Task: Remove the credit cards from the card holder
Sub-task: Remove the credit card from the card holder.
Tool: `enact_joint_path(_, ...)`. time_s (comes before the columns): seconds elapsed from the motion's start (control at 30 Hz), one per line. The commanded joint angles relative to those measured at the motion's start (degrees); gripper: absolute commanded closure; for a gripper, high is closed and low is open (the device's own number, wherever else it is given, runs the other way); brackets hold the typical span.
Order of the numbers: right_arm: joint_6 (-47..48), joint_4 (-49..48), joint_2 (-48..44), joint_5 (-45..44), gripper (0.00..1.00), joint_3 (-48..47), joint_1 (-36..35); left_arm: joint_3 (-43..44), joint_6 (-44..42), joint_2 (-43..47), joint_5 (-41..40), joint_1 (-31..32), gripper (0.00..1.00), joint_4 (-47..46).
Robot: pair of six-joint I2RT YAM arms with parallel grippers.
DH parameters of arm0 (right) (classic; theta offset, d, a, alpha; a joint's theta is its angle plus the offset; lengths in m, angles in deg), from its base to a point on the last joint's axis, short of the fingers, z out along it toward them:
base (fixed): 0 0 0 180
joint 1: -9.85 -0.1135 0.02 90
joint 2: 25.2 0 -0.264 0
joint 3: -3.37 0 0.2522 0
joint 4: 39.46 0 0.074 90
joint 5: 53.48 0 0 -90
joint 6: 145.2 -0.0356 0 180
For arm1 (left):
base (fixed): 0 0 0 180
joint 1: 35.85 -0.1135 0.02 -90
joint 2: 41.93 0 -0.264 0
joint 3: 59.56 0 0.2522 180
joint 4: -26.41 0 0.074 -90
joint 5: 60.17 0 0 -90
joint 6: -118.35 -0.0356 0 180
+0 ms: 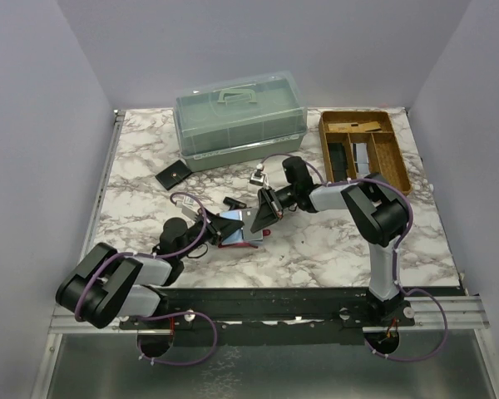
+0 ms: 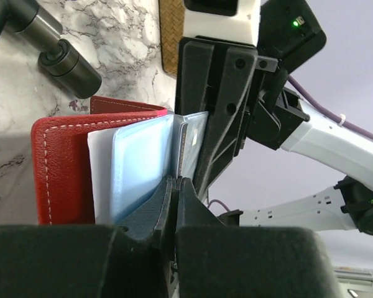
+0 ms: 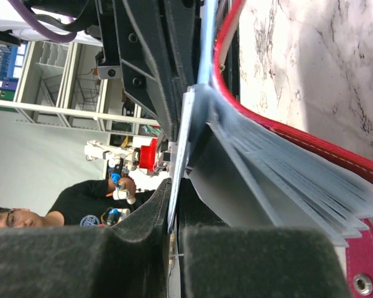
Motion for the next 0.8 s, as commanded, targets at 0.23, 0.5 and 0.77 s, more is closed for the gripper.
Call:
enact_joint_path(0.23,7.4,7.8,1.4,-3.4,0.76,-3.4,-1.8,-1.2,1.4,-0.8,2.7,1.1,1.0,-9.1)
enact_joint_path(0.5,8.2,7.1,-0.4,-2.6,0.59,-2.8,-0.4,-4.0,0.5,1.0,1.1,0.4,1.0,-8.1)
enact_joint_path(0.77,18.8,15.8,-2.6,-3.5,0.51,-4.3,2.8,-5.3,-0.2,4.5,-0.2,-1.2,1.0,-4.8)
